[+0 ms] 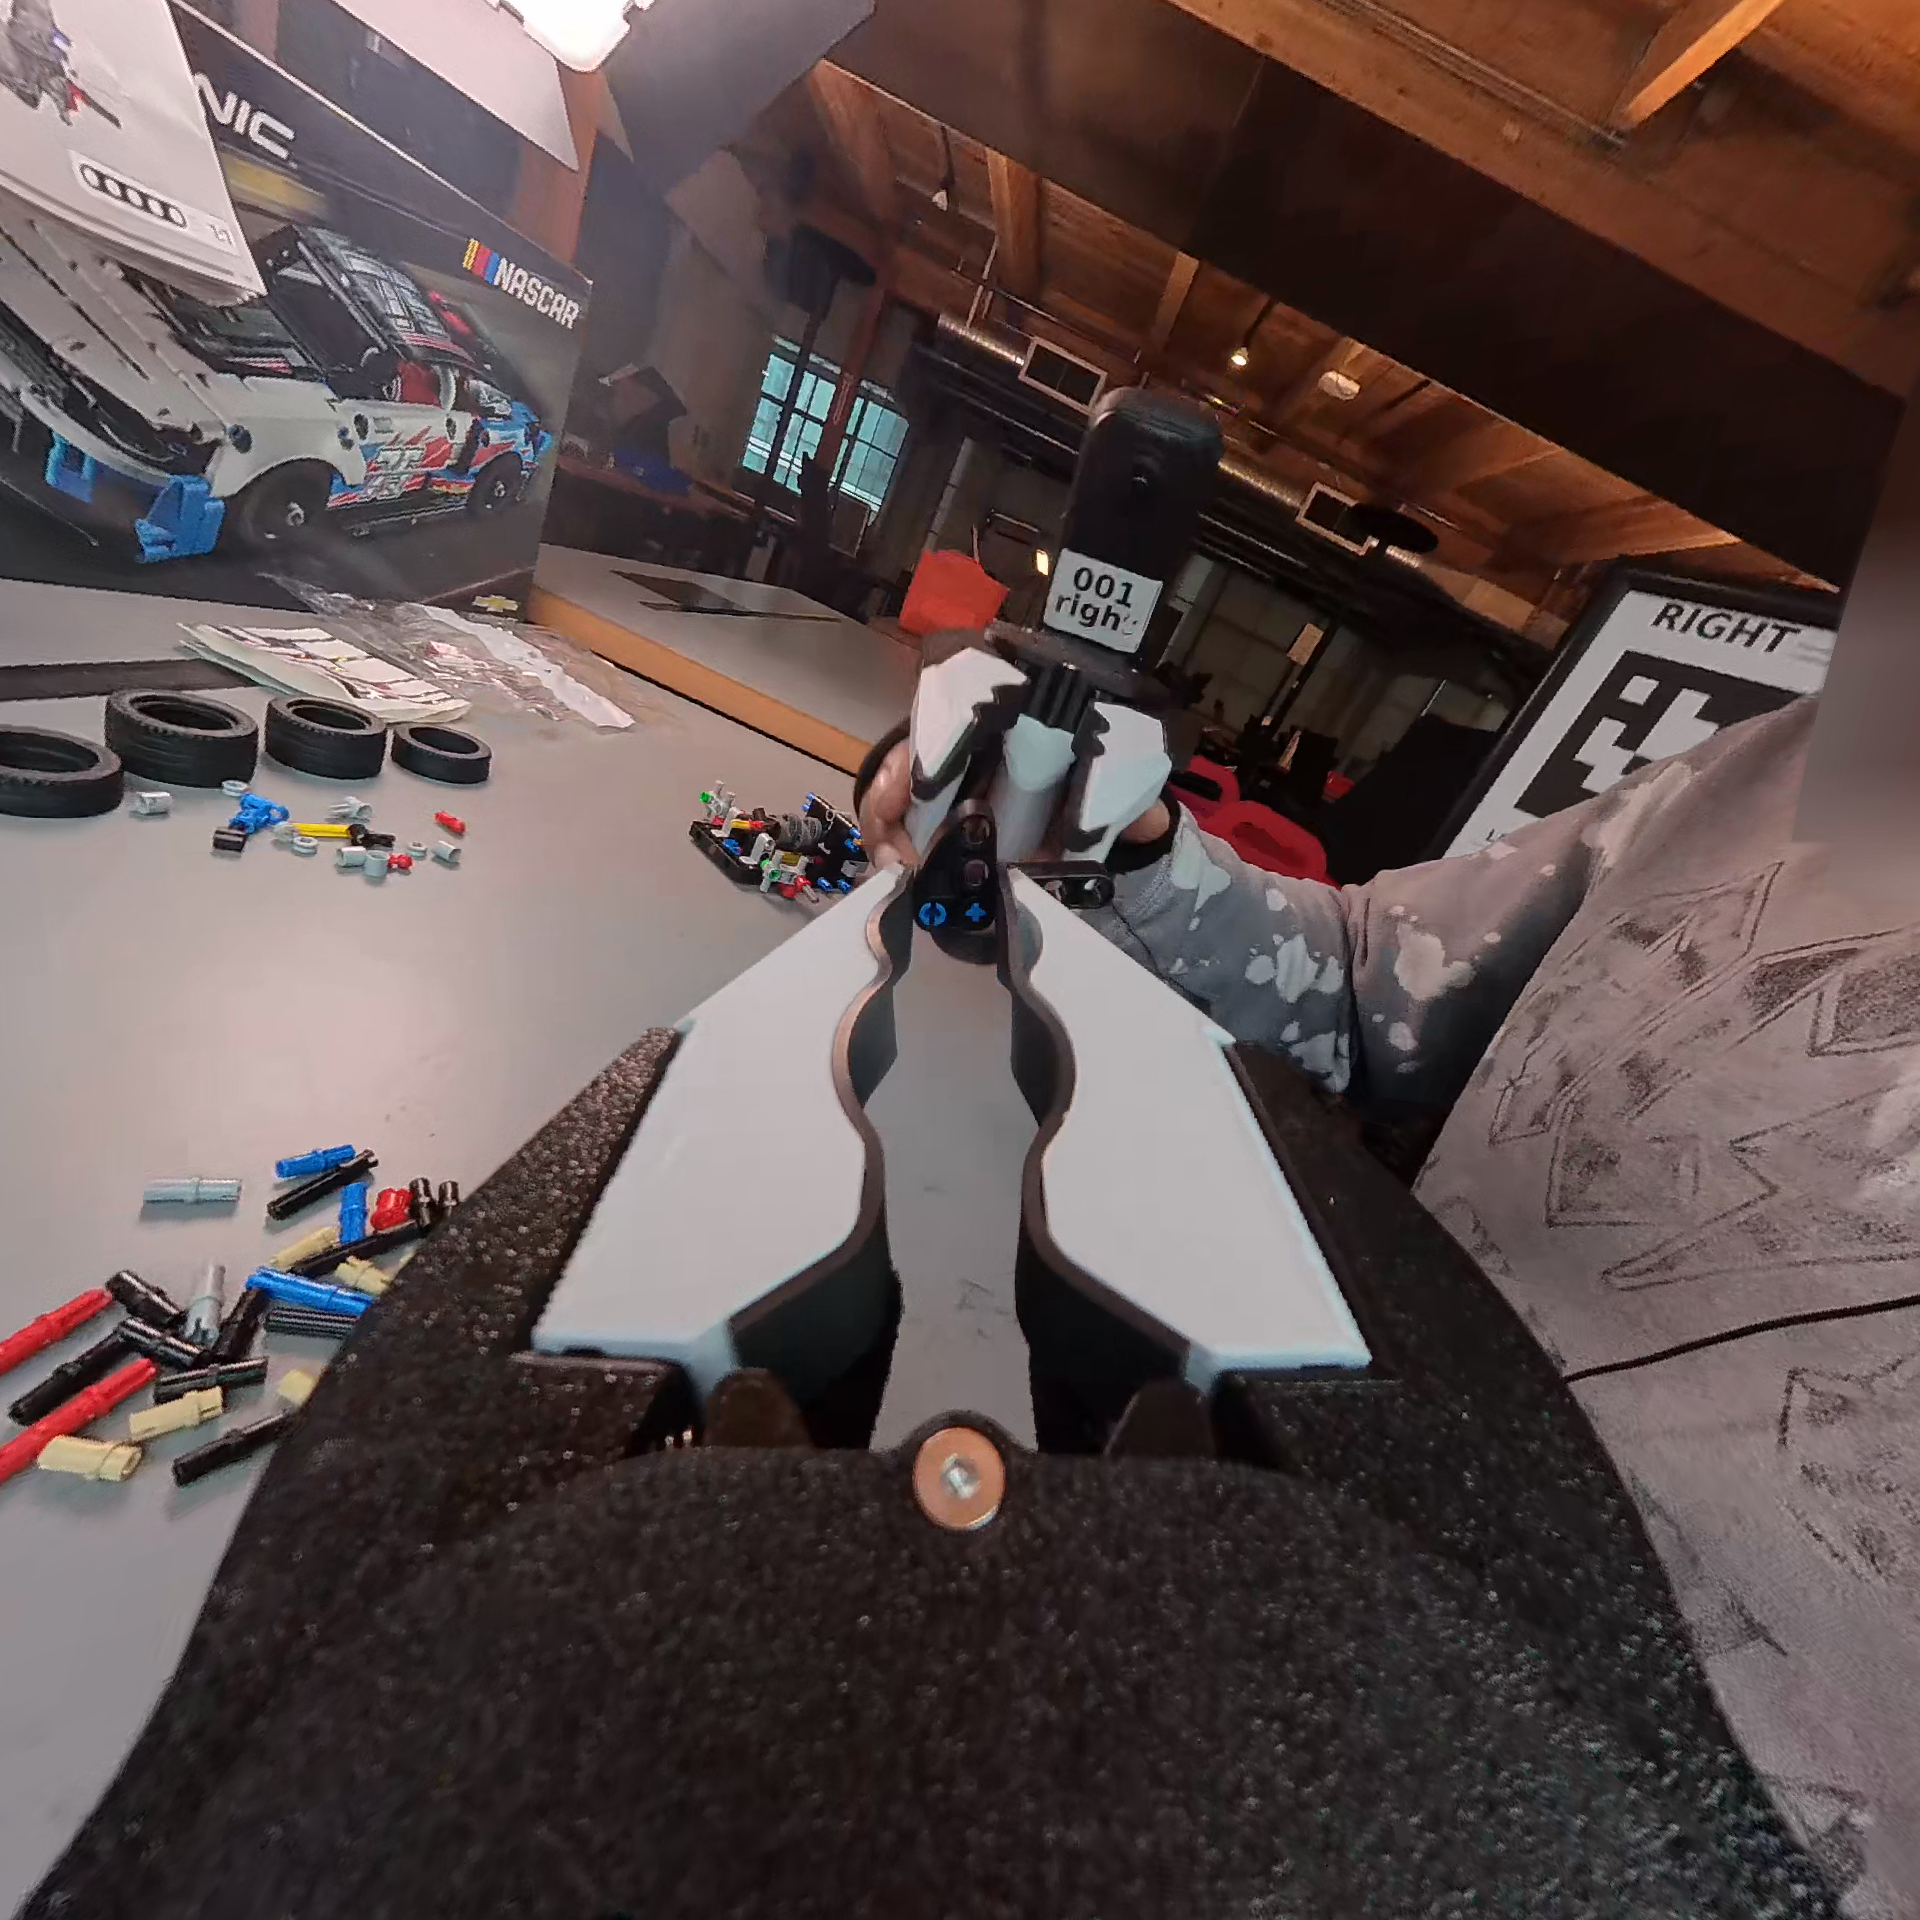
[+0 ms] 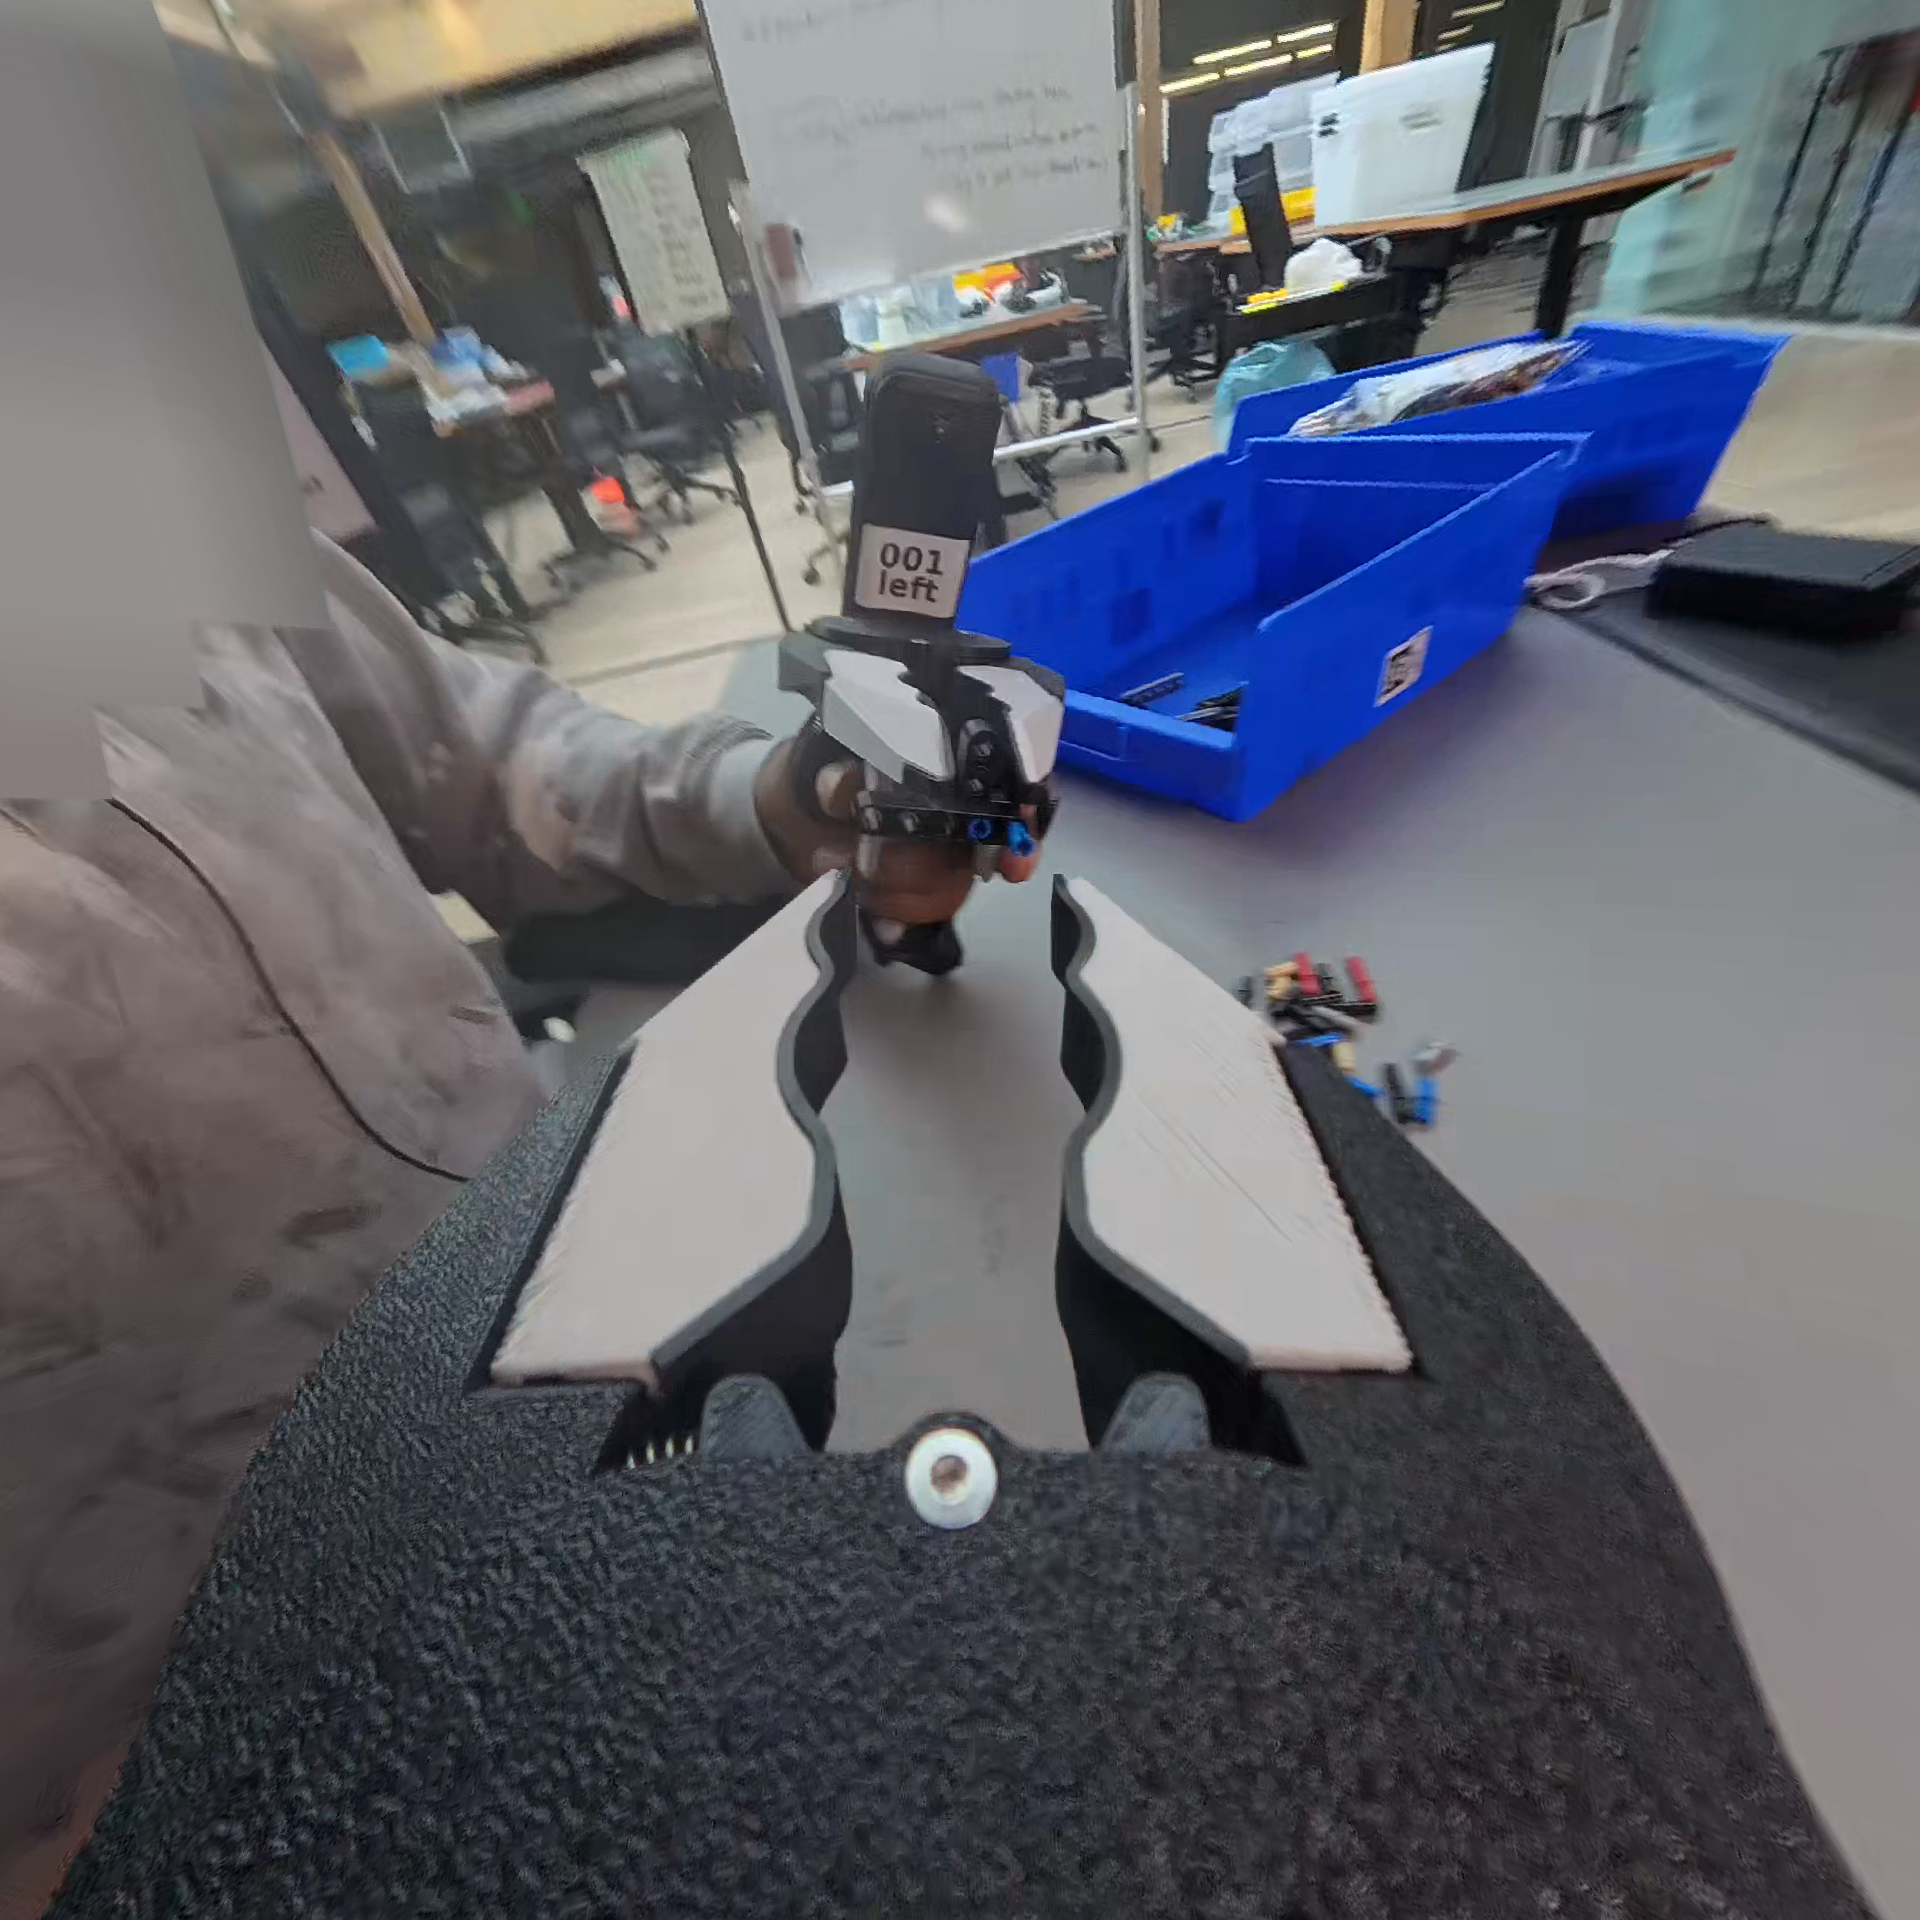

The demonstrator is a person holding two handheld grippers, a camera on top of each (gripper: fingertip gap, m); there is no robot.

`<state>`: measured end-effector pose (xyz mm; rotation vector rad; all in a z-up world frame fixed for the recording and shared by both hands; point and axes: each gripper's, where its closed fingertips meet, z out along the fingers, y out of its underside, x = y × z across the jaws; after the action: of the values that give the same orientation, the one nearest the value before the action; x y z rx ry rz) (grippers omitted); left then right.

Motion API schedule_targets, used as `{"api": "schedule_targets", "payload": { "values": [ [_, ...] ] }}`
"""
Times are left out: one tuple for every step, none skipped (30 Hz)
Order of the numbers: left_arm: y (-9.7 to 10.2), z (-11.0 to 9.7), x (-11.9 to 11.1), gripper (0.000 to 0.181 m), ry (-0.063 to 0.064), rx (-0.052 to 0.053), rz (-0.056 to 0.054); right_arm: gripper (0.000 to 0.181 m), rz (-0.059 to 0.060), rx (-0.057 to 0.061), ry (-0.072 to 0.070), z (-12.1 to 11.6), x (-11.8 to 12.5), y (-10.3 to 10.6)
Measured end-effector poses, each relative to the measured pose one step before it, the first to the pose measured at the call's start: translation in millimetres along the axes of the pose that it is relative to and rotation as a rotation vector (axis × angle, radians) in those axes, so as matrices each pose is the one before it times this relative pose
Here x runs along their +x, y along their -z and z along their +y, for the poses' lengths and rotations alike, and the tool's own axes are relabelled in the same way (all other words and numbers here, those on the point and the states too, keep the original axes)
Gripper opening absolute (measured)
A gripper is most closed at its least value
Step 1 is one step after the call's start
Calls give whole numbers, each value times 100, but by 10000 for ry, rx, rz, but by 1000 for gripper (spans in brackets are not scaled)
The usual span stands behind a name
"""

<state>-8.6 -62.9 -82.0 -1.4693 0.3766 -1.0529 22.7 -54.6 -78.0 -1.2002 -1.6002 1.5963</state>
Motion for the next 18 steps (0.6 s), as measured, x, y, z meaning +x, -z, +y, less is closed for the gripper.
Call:
{"api": "schedule_targets", "payload": {
  "values": [
    [-168,94,282,15,-548,-95,-52,40,-490,426,-1393,133,-524,-349],
    [-173,129,307,14,-674,-134,-109,39,-386,430,-1395,67,-56,-221],
    [-175,132,398,14,-749,-170,-107,38,-305,398,-1352,-23,233,-145],
    [-165,119,376,14,-792,-186,-138,36,-337,290,-1196,-18,236,-104],
    [-143,101,343,14,-796,-183,-167,33,-230,60,-902,180,324,-124],
    [-129,122,252,14,-755,-195,-191,33,-236,-89,-444,353,139,-177],
    [-116,156,233,14,-720,-212,-177,32,-158,-198,-192,529,41,-266],
    [-98,142,300,15,-679,-189,-92,31,-167,-235,-107,540,-116,-317],
    [-78,107,280,15,-581,-151,-76,29,-253,-46,-16,217,-342,-265],
    [-38,101,55,15,-446,-130,-158,19,-199,33,11,34,-290,-150],
    [34,10,-28,15,-318,-61,-140,12,-94,-50,53,75,-148,-52],
    [23,-38,46,15,-198,-34,-34,11,39,-58,205,65,40,39],
    [-25,15,62,15,-73,-59,11,11,60,-46,286,70,2,68],
    [-47,-61,106,16,99,37,76,11,24,-22,377,37,-82,87],
    [-38,-84,110,16,397,113,171,11,91,20,556,-49,-88,70],
    [-2,-12,166,18,751,124,362,11,229,-10,873,-66,-83,55],
    [63,-92,185,28,1084,205,525,10,436,-137,1259,0,77,61],
    [132,-276,63,38,1256,319,522,10,469,-233,1445,85,34,64]
  ]
}}
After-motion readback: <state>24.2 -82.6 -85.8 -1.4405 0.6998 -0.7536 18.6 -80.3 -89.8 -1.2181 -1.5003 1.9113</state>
